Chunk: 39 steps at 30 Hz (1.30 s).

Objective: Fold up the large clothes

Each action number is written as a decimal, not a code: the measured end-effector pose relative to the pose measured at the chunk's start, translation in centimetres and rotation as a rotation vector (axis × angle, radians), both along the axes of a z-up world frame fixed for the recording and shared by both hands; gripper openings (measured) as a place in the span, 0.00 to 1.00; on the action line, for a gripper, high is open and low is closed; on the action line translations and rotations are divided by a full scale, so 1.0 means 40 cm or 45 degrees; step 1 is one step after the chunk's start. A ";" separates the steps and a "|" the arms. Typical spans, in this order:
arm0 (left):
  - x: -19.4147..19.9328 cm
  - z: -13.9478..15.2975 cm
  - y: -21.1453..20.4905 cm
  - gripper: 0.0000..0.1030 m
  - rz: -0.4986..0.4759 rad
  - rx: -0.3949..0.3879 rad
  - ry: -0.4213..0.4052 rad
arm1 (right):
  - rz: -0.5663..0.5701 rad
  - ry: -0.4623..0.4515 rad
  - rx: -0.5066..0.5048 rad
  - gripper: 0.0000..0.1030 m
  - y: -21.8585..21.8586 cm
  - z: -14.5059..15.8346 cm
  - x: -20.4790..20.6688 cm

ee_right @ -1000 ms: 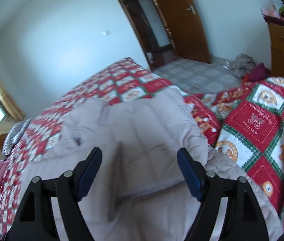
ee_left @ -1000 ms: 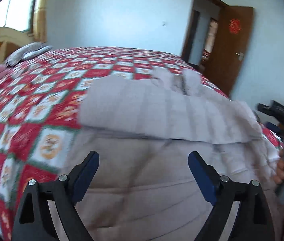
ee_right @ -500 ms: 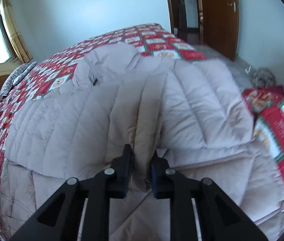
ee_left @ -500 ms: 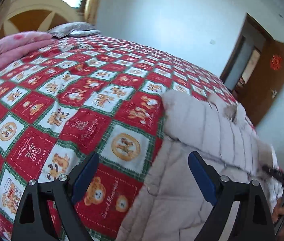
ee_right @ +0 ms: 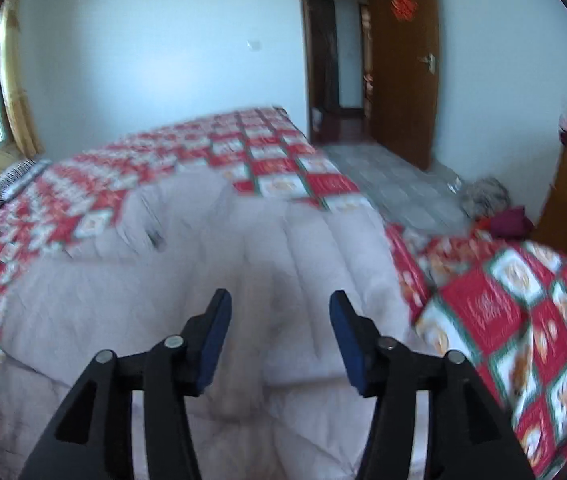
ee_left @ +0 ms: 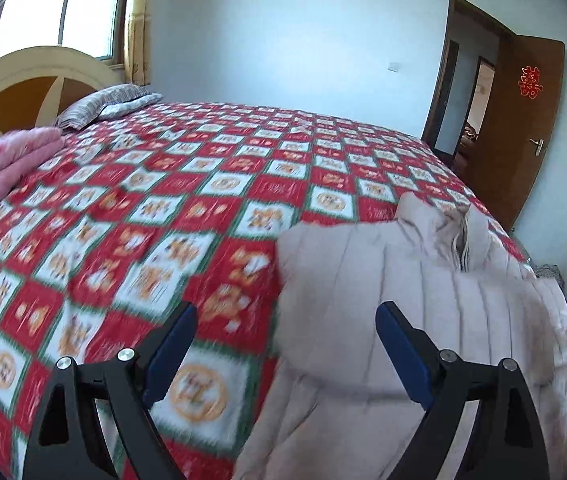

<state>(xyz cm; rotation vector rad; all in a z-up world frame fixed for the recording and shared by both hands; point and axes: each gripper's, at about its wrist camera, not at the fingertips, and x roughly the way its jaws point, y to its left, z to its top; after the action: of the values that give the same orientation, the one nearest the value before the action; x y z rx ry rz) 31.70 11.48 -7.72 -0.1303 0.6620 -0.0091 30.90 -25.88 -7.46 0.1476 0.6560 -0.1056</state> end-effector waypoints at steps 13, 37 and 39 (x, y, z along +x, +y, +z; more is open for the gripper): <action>0.186 -0.227 -0.082 0.89 0.019 0.062 0.235 | 0.149 0.240 -0.135 0.49 0.049 -0.213 0.132; 0.272 -0.160 -0.172 0.91 0.119 0.031 0.086 | 0.099 0.310 0.125 0.68 0.079 0.025 0.509; 0.268 -0.173 -0.185 0.91 0.118 0.071 0.085 | 0.064 0.324 0.152 0.68 0.084 0.012 0.561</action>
<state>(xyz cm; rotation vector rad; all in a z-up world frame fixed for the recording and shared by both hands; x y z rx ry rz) 42.43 4.06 -14.64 -0.1074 0.7219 0.1031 53.34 -22.53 -6.99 0.2348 0.9200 -0.0372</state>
